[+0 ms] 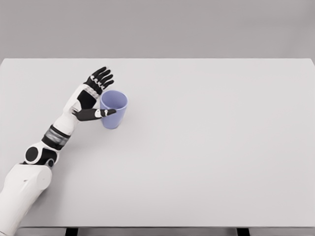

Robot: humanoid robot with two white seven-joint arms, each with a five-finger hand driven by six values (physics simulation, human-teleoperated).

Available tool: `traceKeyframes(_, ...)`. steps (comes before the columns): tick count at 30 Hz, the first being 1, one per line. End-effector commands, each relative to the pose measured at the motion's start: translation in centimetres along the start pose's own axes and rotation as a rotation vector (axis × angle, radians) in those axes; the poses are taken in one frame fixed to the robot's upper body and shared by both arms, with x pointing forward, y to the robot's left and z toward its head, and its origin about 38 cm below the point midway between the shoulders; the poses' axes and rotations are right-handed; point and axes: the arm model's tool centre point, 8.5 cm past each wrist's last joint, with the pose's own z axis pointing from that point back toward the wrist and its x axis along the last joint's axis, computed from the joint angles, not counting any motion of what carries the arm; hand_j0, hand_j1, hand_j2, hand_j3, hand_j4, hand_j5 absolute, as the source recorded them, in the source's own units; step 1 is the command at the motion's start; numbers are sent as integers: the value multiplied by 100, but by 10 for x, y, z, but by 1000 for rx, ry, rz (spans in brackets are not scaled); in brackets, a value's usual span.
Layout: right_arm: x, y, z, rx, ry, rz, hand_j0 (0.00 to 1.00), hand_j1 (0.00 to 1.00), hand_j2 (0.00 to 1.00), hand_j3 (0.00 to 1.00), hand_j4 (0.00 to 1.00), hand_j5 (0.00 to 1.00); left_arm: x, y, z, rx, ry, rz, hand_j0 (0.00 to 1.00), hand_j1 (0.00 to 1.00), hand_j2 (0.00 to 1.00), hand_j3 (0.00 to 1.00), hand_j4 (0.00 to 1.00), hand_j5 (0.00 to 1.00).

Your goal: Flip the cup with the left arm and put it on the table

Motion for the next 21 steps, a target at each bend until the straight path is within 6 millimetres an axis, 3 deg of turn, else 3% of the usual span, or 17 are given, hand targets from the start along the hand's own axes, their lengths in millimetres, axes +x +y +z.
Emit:
traceKeyframes(1, 0, 0, 0, 0, 0, 0, 100, 100, 100, 100, 100, 100, 11, 14, 5, 19, -11, -21, 100, 100, 100, 100, 100, 100)
traceKeyframes(4, 0, 0, 0, 0, 0, 0, 100, 100, 100, 100, 100, 100, 33, 36, 19, 46, -27, -67, 100, 100, 100, 100, 100, 100)
traceKeyframes(7, 0, 0, 0, 0, 0, 0, 100, 100, 100, 100, 100, 100, 74, 63, 38, 1, 2, -189, 100, 100, 100, 100, 100, 100)
traceKeyframes(8, 0, 0, 0, 0, 0, 0, 100, 100, 100, 100, 100, 100, 85, 78, 53, 1, 51, -242, 100, 100, 100, 100, 100, 100)
traceKeyframes(11, 0, 0, 0, 0, 0, 0, 100, 100, 100, 100, 100, 100, 104, 97, 66, -75, 173, -421, 100, 100, 100, 100, 100, 100)
traceKeyframes(14, 0, 0, 0, 0, 0, 0, 100, 100, 100, 100, 100, 100, 95, 92, 64, -191, 289, -570, 100, 100, 100, 100, 100, 100)
traceKeyframes(21, 0, 0, 0, 0, 0, 0, 100, 100, 100, 100, 100, 100, 79, 79, 61, -217, 296, -547, 100, 100, 100, 100, 100, 100)
